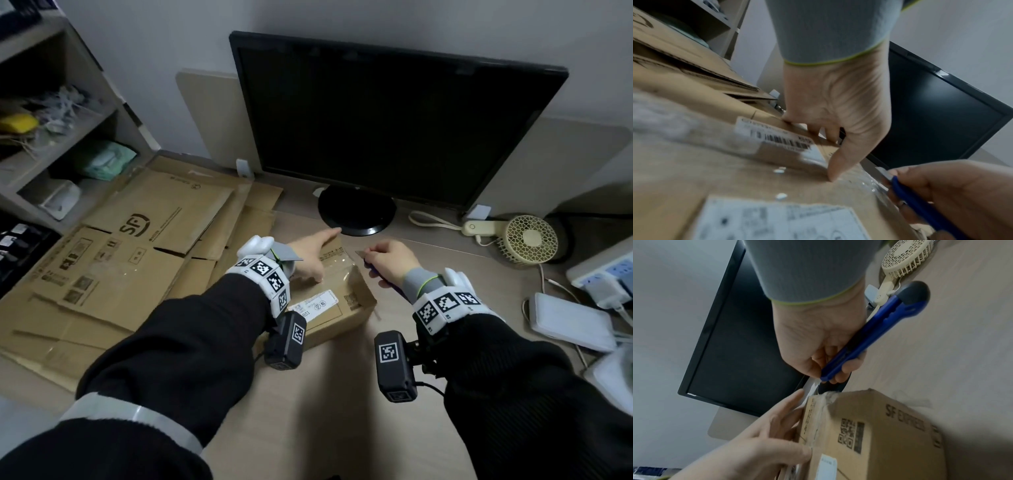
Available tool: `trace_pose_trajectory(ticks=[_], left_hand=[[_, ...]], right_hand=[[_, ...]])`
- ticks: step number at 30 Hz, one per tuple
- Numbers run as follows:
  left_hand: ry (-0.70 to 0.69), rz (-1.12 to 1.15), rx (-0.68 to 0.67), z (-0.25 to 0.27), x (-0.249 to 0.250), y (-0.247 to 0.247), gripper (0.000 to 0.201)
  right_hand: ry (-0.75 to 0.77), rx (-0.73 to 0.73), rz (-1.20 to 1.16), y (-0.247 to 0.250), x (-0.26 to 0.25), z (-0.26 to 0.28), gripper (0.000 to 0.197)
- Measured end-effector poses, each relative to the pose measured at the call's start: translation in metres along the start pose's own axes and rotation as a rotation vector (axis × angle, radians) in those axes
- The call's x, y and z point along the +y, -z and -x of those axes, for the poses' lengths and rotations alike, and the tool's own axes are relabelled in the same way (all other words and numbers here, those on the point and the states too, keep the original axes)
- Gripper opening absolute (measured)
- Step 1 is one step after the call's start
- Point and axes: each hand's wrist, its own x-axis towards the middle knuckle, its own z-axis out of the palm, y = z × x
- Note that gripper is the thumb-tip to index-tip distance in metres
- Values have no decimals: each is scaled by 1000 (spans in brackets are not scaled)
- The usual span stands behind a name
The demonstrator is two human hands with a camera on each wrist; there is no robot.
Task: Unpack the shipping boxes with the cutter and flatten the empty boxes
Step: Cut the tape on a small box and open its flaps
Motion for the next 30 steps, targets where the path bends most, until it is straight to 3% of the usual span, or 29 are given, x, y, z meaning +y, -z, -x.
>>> trace_pose_trajectory(ticks=[5, 9, 18, 30], left_hand=[[39, 48, 102, -25, 14, -16, 64], [49, 297, 102, -39, 15, -17, 33], [-5, 288, 86, -48, 14, -14, 27], [48, 116, 88, -54, 15, -17, 23]], right_hand=[[-30, -44, -33, 5, 7, -11, 9], [-42, -136, -82, 7, 16, -17, 18], [41, -194, -121, 1, 13, -23, 14], [80, -170, -80, 2, 18, -22, 14]])
